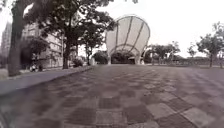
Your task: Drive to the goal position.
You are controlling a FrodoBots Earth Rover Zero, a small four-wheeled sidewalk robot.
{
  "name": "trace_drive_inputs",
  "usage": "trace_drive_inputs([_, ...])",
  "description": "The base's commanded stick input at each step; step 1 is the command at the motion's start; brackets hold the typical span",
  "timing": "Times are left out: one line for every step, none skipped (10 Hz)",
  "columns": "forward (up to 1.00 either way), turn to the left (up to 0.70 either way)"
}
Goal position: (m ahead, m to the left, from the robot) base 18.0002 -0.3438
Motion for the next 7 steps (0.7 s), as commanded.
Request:
trace_drive_inputs([1.00, 0.00])
trace_drive_inputs([1.00, -0.16])
trace_drive_inputs([1.00, -0.35])
trace_drive_inputs([1.00, 0.00])
trace_drive_inputs([1.00, 0.00])
trace_drive_inputs([1.00, 0.00])
trace_drive_inputs([1.00, 0.00])
